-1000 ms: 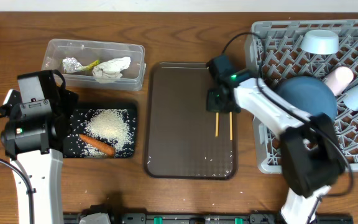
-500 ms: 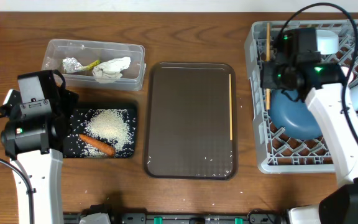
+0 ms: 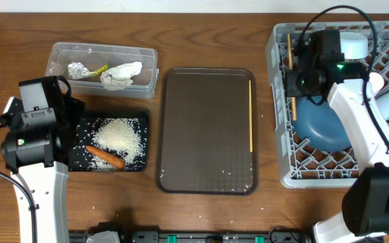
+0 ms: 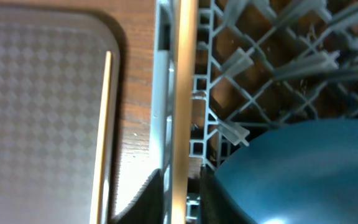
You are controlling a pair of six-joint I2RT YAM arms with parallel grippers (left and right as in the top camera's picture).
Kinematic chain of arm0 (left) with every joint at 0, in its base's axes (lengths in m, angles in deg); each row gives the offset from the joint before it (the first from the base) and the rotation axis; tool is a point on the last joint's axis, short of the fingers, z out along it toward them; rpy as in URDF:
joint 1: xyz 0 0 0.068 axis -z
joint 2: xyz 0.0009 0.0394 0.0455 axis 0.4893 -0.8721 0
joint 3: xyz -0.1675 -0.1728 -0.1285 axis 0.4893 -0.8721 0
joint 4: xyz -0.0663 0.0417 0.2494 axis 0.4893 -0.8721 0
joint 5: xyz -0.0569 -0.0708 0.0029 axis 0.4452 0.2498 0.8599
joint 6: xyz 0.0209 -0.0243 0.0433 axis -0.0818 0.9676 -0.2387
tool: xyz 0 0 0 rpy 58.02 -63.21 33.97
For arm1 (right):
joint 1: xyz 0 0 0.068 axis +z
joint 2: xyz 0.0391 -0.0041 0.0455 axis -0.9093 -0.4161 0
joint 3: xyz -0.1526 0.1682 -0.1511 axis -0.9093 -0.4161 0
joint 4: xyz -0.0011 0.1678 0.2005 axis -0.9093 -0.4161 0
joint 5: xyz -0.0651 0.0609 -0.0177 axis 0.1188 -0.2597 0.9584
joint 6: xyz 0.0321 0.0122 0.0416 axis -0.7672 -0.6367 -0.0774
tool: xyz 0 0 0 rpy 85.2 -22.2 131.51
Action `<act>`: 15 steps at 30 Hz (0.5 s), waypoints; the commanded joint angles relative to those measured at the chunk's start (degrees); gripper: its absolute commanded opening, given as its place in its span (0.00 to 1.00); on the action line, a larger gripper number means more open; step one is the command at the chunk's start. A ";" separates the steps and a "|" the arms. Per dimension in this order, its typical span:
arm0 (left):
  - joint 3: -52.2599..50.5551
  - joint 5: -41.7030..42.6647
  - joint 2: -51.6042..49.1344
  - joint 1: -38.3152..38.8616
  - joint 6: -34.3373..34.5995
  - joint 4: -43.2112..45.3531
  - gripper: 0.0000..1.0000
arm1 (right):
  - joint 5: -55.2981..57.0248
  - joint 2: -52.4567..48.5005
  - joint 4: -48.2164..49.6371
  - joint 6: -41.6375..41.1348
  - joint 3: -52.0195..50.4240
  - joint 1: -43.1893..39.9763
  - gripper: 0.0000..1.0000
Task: Sort waste into correct bins and load items into the dishwasher rack
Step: 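Carry the chopstick into the rack and drop it upright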
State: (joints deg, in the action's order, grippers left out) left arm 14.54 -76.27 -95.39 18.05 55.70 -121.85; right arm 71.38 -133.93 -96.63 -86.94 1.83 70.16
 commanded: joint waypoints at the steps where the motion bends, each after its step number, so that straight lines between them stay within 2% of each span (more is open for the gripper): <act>1: 0.11 -1.38 0.02 -0.26 -0.11 -0.31 0.99 | 0.31 -0.42 -0.37 0.46 0.28 -0.22 0.41; 3: 0.11 -1.38 0.02 -0.26 -0.11 -0.31 0.99 | 0.24 -0.15 -0.39 -0.46 0.28 -0.17 0.47; 9: 0.11 -1.38 0.02 -0.26 -0.11 -0.31 0.99 | -3.80 3.06 -1.53 -2.43 0.39 -0.17 0.51; 15: 0.11 -1.40 0.02 -0.26 -0.11 -0.31 0.99 | -10.32 10.32 -3.61 -6.34 0.39 2.21 0.54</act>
State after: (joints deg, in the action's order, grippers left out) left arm 14.54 -76.29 -95.39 18.05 55.70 -121.85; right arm 65.98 -128.57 -99.73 -90.17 1.81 70.54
